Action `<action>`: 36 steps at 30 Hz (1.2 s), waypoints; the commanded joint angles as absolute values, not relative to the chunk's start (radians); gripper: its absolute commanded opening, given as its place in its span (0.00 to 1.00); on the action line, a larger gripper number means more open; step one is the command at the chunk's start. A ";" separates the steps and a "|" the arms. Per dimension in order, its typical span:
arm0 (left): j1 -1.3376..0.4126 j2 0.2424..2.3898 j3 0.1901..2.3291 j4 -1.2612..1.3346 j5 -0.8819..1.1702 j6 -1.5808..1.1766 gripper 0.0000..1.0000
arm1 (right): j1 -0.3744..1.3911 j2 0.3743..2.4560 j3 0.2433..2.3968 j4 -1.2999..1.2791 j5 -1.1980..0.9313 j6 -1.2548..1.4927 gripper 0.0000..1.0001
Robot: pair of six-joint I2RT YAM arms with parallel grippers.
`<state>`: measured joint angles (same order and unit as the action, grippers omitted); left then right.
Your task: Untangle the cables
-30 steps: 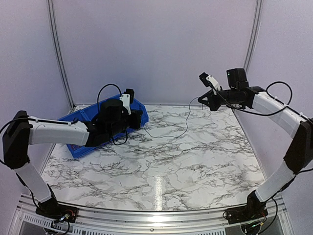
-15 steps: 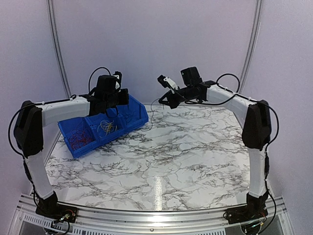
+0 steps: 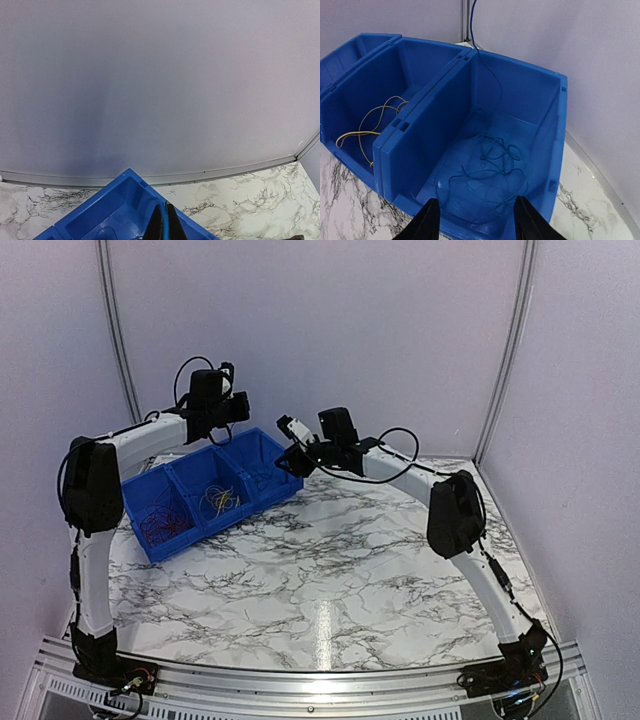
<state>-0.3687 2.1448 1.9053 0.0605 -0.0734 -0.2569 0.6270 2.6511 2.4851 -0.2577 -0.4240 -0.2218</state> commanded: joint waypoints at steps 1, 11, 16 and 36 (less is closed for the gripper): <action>-0.368 2.174 1.913 0.002 -0.025 -0.222 0.00 | 0.639 2.557 2.460 -0.311 -0.428 -0.286 0.57; -0.371 2.195 1.870 -0.041 0.084 -0.228 0.09 | 0.587 2.012 1.804 -0.291 -0.515 -0.322 0.65; -0.370 2.219 1.945 -0.192 0.058 -0.192 0.48 | 0.579 1.837 1.638 -0.374 -0.546 -0.344 0.65; -0.360 2.249 2.269 -0.851 -0.029 -0.024 0.99 | 0.555 1.462 1.367 -0.597 -0.551 -0.416 0.68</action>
